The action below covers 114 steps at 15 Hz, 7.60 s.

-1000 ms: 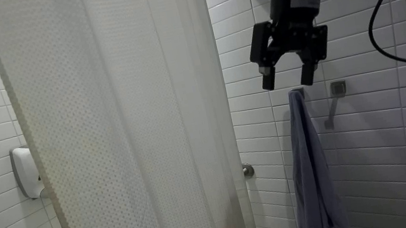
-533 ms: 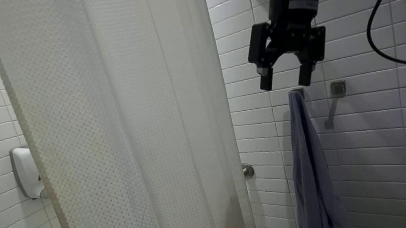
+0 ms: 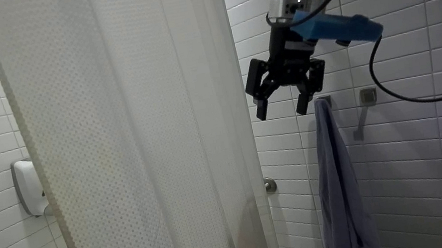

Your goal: Move the shower curtain to the left

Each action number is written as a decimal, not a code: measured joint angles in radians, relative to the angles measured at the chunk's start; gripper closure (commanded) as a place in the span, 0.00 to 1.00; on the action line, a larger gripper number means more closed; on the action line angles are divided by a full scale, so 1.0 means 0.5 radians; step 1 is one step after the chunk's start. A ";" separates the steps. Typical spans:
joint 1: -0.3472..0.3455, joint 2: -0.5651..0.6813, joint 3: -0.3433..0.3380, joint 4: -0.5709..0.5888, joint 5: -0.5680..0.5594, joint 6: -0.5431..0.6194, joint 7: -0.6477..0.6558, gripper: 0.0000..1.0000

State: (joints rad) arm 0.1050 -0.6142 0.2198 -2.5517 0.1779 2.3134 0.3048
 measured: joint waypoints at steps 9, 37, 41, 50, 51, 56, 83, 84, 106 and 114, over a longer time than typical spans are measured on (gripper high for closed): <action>-0.306 0.360 0.029 0.090 -0.542 0.404 0.121 0.00; -0.030 0.642 -0.603 0.307 0.018 0.472 -1.126 0.00; 0.022 0.669 -0.708 0.423 0.246 0.244 -1.467 0.00; 0.039 0.883 -0.639 0.751 0.738 0.263 -1.480 0.00; 0.047 0.910 -0.595 0.766 0.750 0.341 -1.437 0.00; 0.051 0.989 -0.445 0.772 0.632 0.663 -1.232 0.00; -0.021 1.645 -0.630 1.110 0.289 1.390 -1.335 0.00; -0.046 1.645 -0.624 1.115 0.202 1.327 -1.221 0.00; -0.042 2.096 -0.592 1.528 0.194 1.410 -1.007 0.00; -0.058 2.432 -0.592 1.869 -0.198 1.754 -1.032 0.00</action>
State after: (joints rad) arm 0.0758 0.6016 -0.0760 -1.6173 0.0789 3.1903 -0.2110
